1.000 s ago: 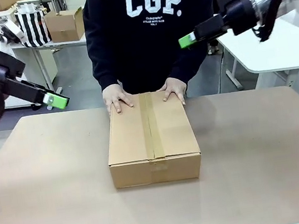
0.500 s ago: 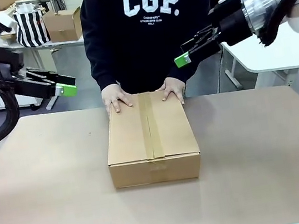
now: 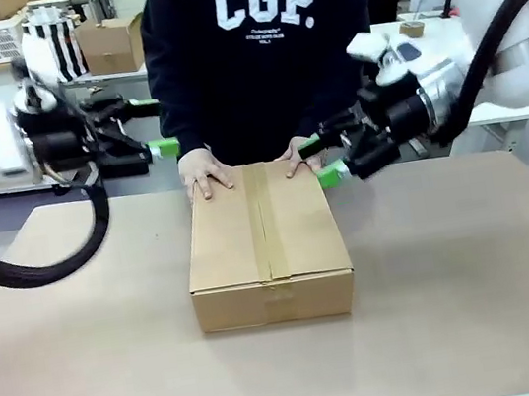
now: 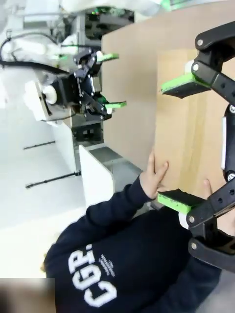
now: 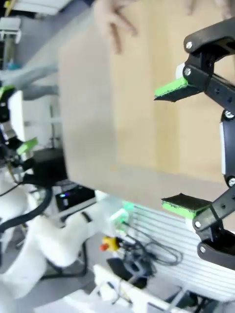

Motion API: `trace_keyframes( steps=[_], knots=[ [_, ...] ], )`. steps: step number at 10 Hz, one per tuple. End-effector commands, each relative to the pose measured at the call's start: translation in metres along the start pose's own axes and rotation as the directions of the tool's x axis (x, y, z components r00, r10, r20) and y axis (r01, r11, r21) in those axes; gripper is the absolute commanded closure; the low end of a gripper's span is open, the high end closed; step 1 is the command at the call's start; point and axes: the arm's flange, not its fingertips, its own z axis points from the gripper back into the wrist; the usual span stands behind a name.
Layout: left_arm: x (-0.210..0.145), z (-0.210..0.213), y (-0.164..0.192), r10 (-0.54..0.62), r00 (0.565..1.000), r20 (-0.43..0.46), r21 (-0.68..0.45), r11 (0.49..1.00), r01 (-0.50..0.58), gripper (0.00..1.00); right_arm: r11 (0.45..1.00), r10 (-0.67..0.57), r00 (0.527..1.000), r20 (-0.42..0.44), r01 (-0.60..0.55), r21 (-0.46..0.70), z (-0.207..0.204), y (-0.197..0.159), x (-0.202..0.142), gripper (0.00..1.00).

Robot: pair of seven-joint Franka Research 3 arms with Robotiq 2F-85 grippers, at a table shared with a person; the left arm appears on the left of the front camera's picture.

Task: Pack the gift set into the box.
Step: Press and hold the closed box until the human finishes sealing it.

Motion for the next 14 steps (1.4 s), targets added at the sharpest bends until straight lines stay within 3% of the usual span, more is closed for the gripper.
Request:
trace_keyframes(
  steps=[1,2,3,4,6,7,8,9,10,12,14],
  knots=[
    [-0.058,-0.015,-0.005,-0.034,0.999,0.019,-0.096,0.995,0.036,0.0,0.987,0.037,0.997,-0.06,-0.046,-0.152,-0.003,-0.013,-0.027,0.0],
    [-0.075,-0.02,-0.007,0.032,0.999,-0.021,-0.15,0.988,-0.035,0.0,0.969,0.085,0.991,-0.1,-0.106,-0.223,-0.009,-0.015,-0.041,0.0],
    [-0.092,-0.023,-0.011,0.185,0.98,-0.077,-0.28,0.939,-0.199,0.0,0.951,0.161,0.984,-0.078,-0.176,-0.255,-0.014,-0.018,-0.052,0.0],
    [-0.102,-0.018,-0.006,0.253,0.963,-0.091,-0.314,0.911,-0.269,0.0,0.951,0.169,0.983,-0.075,-0.182,-0.25,-0.02,-0.02,-0.059,0.0],
    [-0.121,-0.005,0.014,0.269,0.953,-0.136,-0.207,0.933,-0.293,0.0,0.958,0.089,0.99,-0.11,-0.115,-0.261,-0.02,-0.025,-0.073,0.0],
    [-0.121,-0.022,-0.024,0.232,0.968,-0.091,-0.281,0.927,-0.249,0.0,0.965,0.109,0.989,-0.098,-0.129,-0.227,-0.007,-0.022,-0.056,0.0],
    [-0.121,-0.022,-0.024,0.232,0.968,-0.091,-0.281,0.927,-0.249,0.0,0.965,0.109,0.989,-0.098,-0.129,-0.227,-0.007,-0.022,-0.056,0.0],
    [-0.13,-0.009,-0.004,0.262,0.958,-0.117,-0.256,0.924,-0.284,0.0,0.967,0.09,0.99,-0.106,-0.112,-0.228,-0.013,-0.024,-0.063,0.0],
    [-0.136,-0.017,0.005,0.15,0.978,-0.143,-0.192,0.965,-0.176,0.0,0.961,0.109,0.989,-0.1,-0.13,-0.243,-0.012,-0.044,-0.065,0.0],
    [-0.15,-0.037,0.018,0.037,0.989,-0.142,-0.2,0.978,-0.065,0.0,0.974,0.151,0.988,-0.029,-0.154,-0.165,-0.024,-0.074,-0.073,0.0],
    [-0.16,-0.05,0.026,0.029,0.991,-0.128,-0.2,0.978,-0.054,0.0,0.982,0.111,0.993,-0.027,-0.114,-0.15,-0.034,-0.092,-0.083,0.0]
  ],
)
